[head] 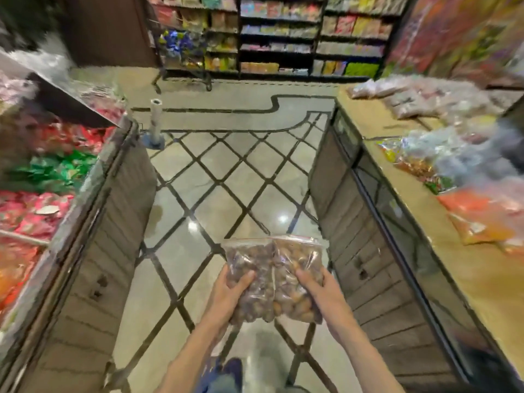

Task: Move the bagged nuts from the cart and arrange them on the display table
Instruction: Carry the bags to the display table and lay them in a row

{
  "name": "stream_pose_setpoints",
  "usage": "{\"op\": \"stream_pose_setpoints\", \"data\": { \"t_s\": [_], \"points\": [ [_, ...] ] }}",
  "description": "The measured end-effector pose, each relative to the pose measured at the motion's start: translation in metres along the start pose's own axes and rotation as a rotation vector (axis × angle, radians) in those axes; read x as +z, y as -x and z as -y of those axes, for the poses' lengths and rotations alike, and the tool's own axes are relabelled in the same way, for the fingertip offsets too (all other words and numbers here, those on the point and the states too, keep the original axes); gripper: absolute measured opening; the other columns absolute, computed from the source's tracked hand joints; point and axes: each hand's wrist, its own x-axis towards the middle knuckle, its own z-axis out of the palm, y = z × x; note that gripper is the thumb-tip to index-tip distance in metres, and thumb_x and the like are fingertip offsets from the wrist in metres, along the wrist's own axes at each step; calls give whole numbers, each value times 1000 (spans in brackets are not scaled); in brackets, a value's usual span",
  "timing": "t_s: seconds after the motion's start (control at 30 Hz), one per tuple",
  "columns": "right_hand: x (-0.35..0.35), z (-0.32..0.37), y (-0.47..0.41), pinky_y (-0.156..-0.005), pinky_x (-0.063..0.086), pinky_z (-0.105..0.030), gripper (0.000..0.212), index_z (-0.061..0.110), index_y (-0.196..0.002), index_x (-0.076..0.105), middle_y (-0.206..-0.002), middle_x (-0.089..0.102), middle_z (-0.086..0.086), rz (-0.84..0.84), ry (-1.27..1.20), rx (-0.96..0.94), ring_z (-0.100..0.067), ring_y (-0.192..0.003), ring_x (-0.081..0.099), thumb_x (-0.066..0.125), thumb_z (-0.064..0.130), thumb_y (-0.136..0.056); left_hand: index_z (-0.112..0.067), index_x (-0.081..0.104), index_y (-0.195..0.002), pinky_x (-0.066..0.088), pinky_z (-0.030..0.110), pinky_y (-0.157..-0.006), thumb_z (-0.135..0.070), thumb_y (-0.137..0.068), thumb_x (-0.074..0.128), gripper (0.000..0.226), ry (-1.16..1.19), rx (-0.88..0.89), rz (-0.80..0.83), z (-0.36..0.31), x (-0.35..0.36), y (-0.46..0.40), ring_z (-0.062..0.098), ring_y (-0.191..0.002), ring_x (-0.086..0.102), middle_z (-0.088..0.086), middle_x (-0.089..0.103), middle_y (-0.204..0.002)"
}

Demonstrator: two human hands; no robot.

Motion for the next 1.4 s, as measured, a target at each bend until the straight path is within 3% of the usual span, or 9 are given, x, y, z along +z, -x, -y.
{"op": "stream_pose_setpoints", "data": {
  "t_s": [0.1, 0.3, 0.43, 0.53, 0.67, 0.8, 1.0, 1.2, 1.4],
  "points": [
    [4, 27, -50, -91, 64, -52, 52, 33, -128, 67, -103, 82, -9, -97, -27, 3, -28, -89, 80, 80, 58, -85, -28, 56, -144, 59, 57, -100, -30, -93, 79, 56, -20, -23, 56, -29, 1, -69, 27, -116, 75, 4, 76, -128],
    [3, 68, -153, -97, 61, -49, 47, 27, -129, 67, -115, 81, -5, -160, -112, 8, -28, -105, 79, 80, 48, -89, -39, 58, -139, 61, 58, -95, -39, -90, 82, 54, -81, -54, 113, -71, 10, -197, 25, -113, 76, -1, 76, -127],
    [-10, 89, -243, -92, 61, -47, 47, 21, -125, 70, -115, 81, -8, -200, -108, 2, -27, -101, 79, 78, 48, -87, -36, 60, -136, 62, 53, -94, -25, -96, 76, 44, -82, -44, 115, -97, 26, -288, 26, -110, 77, -1, 78, -122],
    [-25, 110, -317, -93, 62, -50, 40, 22, -126, 69, -114, 81, -5, -194, -141, 8, -28, -103, 79, 77, 43, -93, -42, 61, -132, 63, 51, -95, -31, -95, 78, 42, -143, -47, 110, -120, 41, -365, 22, -110, 77, -1, 77, -124],
    [-47, 159, -411, -77, 65, -35, 34, 22, -127, 67, -109, 82, -3, -183, -167, -5, -24, -97, 81, 73, 35, -97, -41, 56, -138, 66, 40, -88, -39, -93, 78, 50, -174, -54, 122, -162, 68, -466, 16, -110, 76, -4, 73, -129],
    [-73, 205, -495, -93, 63, -47, 56, 28, -132, 65, -113, 81, 1, -210, -166, -28, -21, -101, 80, 80, 52, -83, -39, 52, -143, 65, 31, -80, -40, -91, 79, 58, -184, -43, 165, -202, 102, -556, 15, -113, 74, -5, 70, -130],
    [-120, 239, -591, -95, 61, -56, 69, 36, -133, 65, -120, 79, -2, -299, -183, -18, -26, -108, 78, 84, 68, -76, -39, 56, -143, 60, 50, -101, -52, -82, 84, 69, -232, -65, 271, -232, 151, -680, 21, -119, 73, -1, 73, -132],
    [-159, 273, -686, -83, 63, -38, 56, 29, -132, 65, -112, 81, 3, -464, -202, -13, -15, -98, 80, 79, 52, -82, -35, 59, -141, 61, 48, -99, -52, -79, 84, 69, -278, -65, 372, -250, 208, -807, 18, -115, 74, -2, 75, -129],
    [-191, 310, -789, -107, 55, -49, 73, 36, -132, 67, -122, 78, 10, -648, -256, 5, -15, -113, 75, 84, 71, -70, -27, 63, -137, 61, 50, -99, -34, -88, 84, 53, -302, -122, 557, -285, 267, -947, 24, -113, 75, 4, 77, -126]
  ]
}}
